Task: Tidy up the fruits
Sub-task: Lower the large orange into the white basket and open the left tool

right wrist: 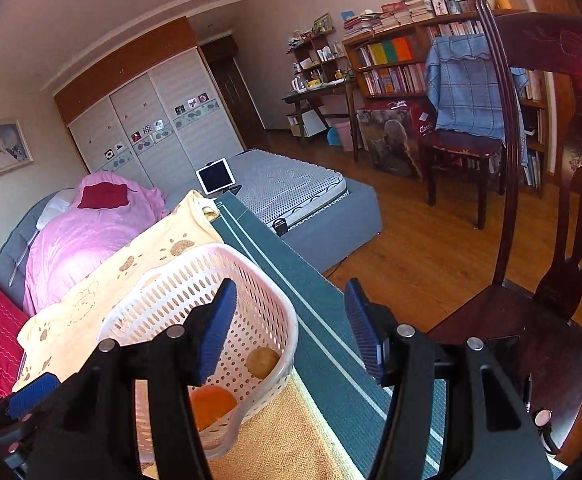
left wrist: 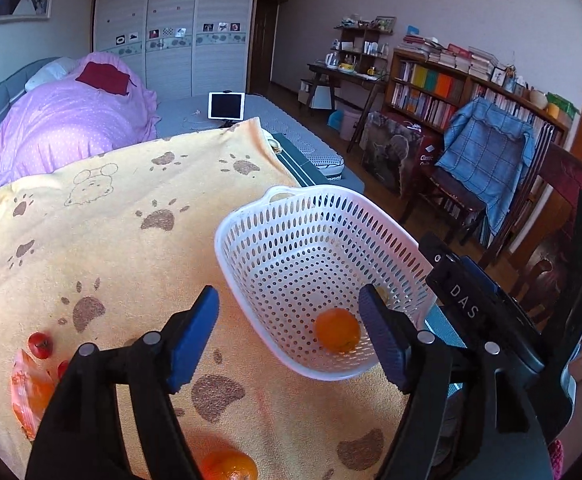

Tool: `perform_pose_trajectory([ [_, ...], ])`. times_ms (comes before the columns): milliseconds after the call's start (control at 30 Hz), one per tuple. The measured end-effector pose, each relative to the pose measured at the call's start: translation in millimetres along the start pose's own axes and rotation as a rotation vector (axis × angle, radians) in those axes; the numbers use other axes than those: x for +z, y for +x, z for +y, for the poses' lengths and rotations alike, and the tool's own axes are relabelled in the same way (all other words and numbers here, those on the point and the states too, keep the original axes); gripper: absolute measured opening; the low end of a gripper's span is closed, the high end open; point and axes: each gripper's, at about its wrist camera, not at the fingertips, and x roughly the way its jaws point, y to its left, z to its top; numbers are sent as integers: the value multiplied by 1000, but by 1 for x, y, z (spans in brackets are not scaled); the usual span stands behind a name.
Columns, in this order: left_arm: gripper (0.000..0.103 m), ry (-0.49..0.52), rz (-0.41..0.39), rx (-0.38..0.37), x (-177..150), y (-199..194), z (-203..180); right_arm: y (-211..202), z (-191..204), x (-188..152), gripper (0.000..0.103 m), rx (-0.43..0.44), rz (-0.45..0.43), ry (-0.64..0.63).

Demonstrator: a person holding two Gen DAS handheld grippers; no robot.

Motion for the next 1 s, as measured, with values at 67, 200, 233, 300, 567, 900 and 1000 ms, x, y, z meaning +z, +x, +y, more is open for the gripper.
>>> perform_pose_trajectory([
  [67, 81, -4, -10, 12, -1, -6, 2, 0, 0, 0, 58, 2, 1, 1],
  [200, 85, -43, -12, 11, -4, -16, 11, -1, 2, -1, 58, 5, -4, -9],
  [233, 85, -48, -15, 17, -4, -18, 13, -2, 3, -1, 58, 6, -6, -13],
  [300, 85, -59, -19, 26, -5, -23, 17, -3, 5, -2, 58, 9, -10, -23],
  [567, 86, -126, -13, 86, -16, -45, 30, -8, 14, -4, 64, 31, -24, -61],
  [900, 86, -143, -91, 212, -30, -86, 44, -19, 25, 3, 68, 130, 4, -110],
  [1000, 87, -147, -112, 255, -33, -97, 49, -27, 39, 7, 69, 202, 39, -168],
])
